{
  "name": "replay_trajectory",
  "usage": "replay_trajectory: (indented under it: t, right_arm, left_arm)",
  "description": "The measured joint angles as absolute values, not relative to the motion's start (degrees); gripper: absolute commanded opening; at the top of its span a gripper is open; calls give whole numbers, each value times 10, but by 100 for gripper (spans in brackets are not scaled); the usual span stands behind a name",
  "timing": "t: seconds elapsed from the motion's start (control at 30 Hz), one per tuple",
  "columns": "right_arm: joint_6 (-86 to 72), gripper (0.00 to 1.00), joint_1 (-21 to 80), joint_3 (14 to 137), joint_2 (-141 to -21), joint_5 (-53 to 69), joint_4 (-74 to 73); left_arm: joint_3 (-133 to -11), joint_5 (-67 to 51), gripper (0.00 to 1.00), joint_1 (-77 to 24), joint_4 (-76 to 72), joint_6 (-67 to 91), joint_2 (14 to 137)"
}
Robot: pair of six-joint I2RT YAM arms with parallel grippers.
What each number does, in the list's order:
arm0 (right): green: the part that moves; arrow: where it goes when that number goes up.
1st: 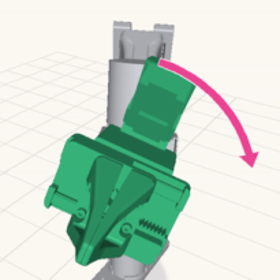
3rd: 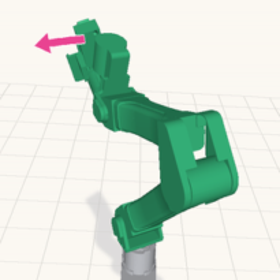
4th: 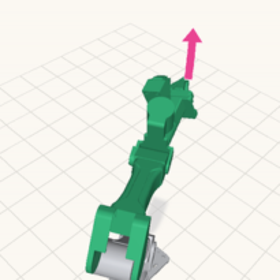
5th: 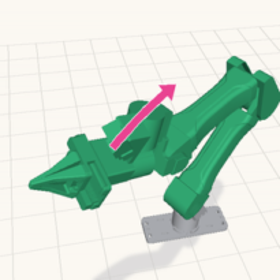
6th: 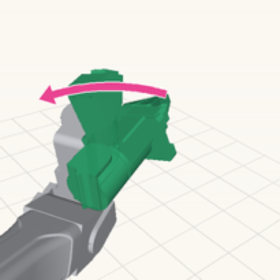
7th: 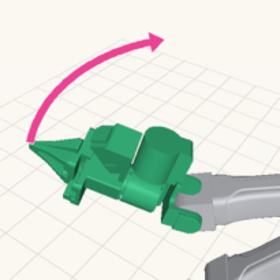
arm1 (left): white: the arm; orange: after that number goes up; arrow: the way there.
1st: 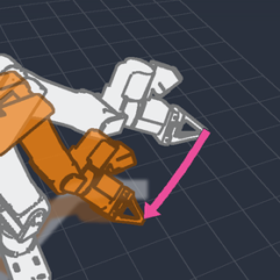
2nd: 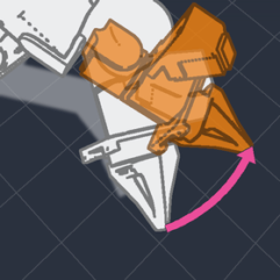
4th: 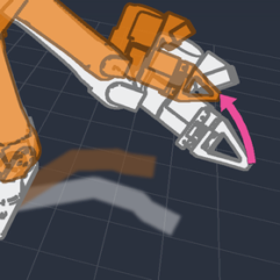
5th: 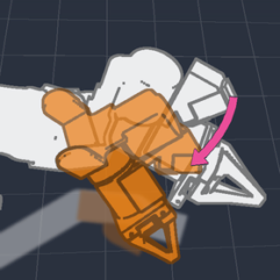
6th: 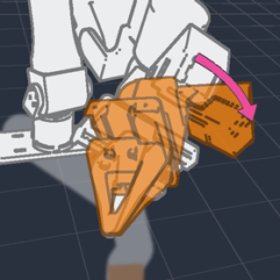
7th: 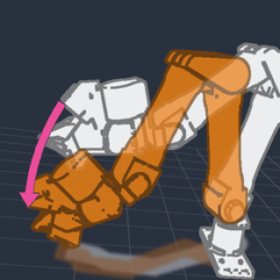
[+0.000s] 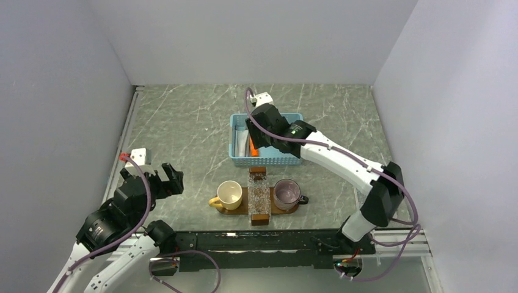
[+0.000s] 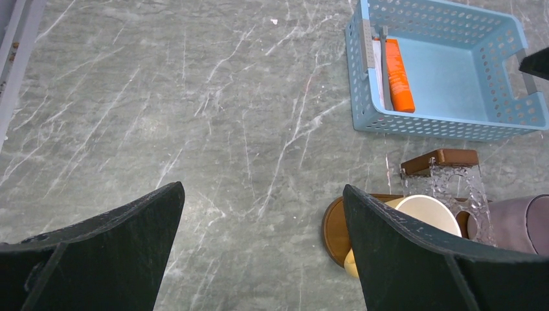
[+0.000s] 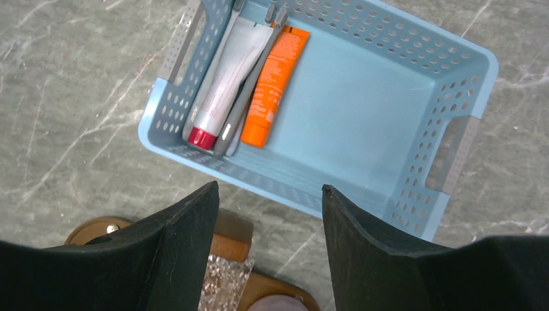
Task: Prepare toiletry sets of a toothbrush and toothpaste on the tray
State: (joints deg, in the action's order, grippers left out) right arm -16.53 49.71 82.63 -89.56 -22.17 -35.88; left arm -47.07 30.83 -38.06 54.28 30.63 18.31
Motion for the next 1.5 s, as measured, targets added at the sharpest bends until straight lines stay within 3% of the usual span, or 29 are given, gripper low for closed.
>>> replay_trajectory:
  t: [0.57, 0.9, 1.5]
  right_arm:
    - [-215, 62, 444, 905, -1065, -167, -311]
    - [-232, 56, 421, 965, -1151, -146, -307]
    - [-314, 49, 402, 936, -1176, -62, -240]
  left_arm:
    - [-465, 236, 99, -381, 514, 269, 211]
    - [-454, 200, 99, -397, 500, 251, 246]
    - [-454, 211, 99, -439, 505, 253, 299]
